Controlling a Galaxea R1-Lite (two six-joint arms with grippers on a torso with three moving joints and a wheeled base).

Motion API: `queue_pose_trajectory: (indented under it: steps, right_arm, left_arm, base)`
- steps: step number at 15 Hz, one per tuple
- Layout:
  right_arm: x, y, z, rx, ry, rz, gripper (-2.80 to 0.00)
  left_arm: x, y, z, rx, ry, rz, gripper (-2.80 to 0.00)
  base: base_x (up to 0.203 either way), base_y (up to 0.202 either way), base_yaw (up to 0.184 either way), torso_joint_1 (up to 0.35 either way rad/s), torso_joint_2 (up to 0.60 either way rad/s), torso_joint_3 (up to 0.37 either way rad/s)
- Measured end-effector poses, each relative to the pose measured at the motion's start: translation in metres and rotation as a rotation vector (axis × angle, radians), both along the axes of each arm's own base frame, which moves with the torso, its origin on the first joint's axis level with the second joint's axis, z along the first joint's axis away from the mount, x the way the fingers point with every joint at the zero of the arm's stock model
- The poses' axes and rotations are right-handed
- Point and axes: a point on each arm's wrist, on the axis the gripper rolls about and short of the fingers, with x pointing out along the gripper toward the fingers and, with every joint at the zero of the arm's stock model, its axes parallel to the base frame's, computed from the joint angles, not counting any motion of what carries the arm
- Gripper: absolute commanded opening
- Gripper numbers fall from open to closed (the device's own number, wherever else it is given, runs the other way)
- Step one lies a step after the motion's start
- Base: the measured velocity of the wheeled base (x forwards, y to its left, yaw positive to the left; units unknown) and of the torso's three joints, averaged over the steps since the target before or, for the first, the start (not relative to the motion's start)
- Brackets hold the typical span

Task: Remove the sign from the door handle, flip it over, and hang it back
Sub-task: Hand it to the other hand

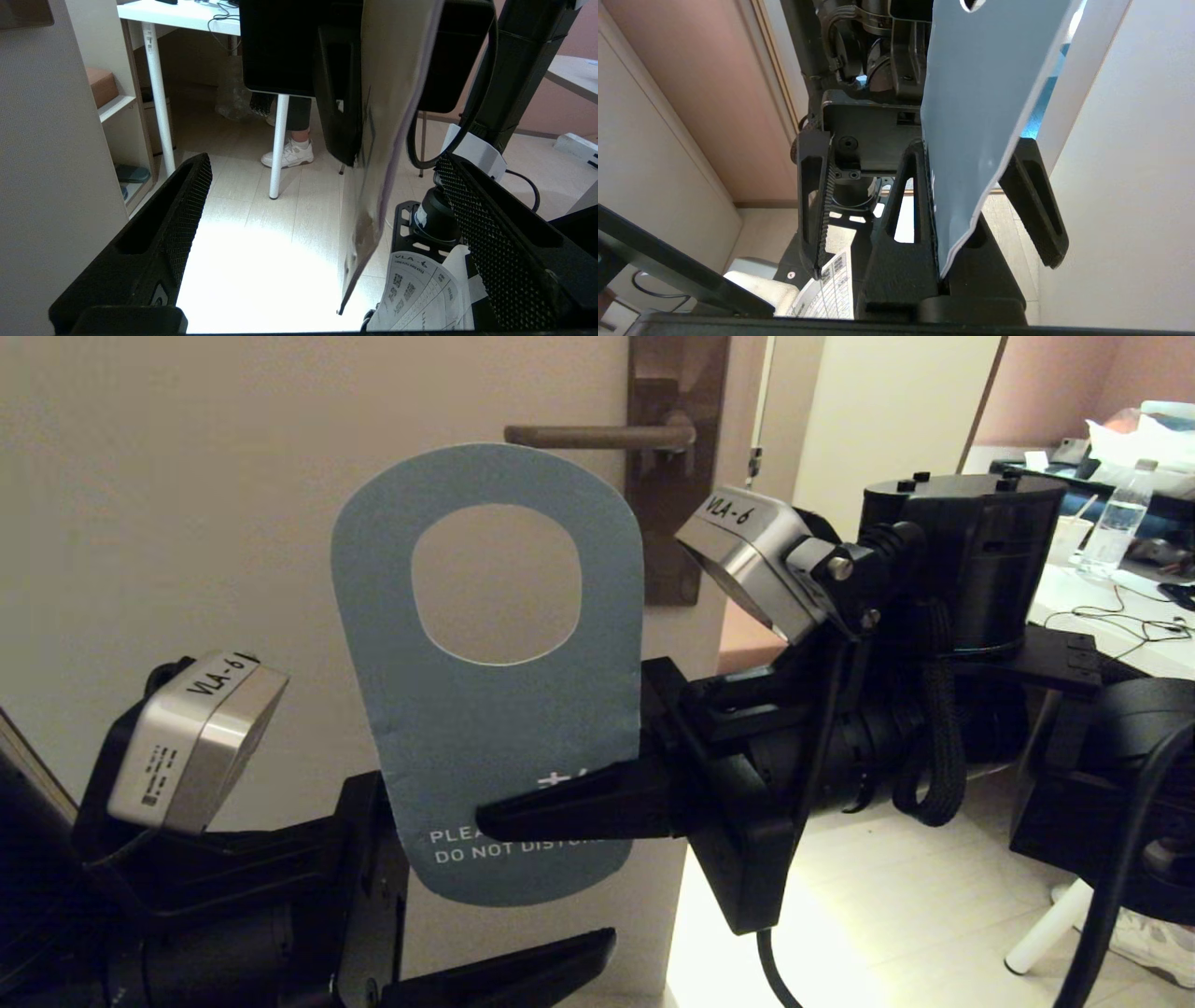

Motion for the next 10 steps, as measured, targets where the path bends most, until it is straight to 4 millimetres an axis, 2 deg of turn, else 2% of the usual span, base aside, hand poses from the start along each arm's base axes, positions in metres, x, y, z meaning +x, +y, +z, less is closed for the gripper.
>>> queue_pose_trajectory:
  steps: [10]
  right_arm:
    - [-0.0023, 0.0014, -0.0027, -0.007, 0.003, 0.008, -2.80]
  left_arm:
    - [-0.0023, -0.0001, -0.0021, 0.006, 0.002, -0.008, 0.00]
  base:
    - [0.000, 0.000, 0.000, 0.000, 0.00, 0.000]
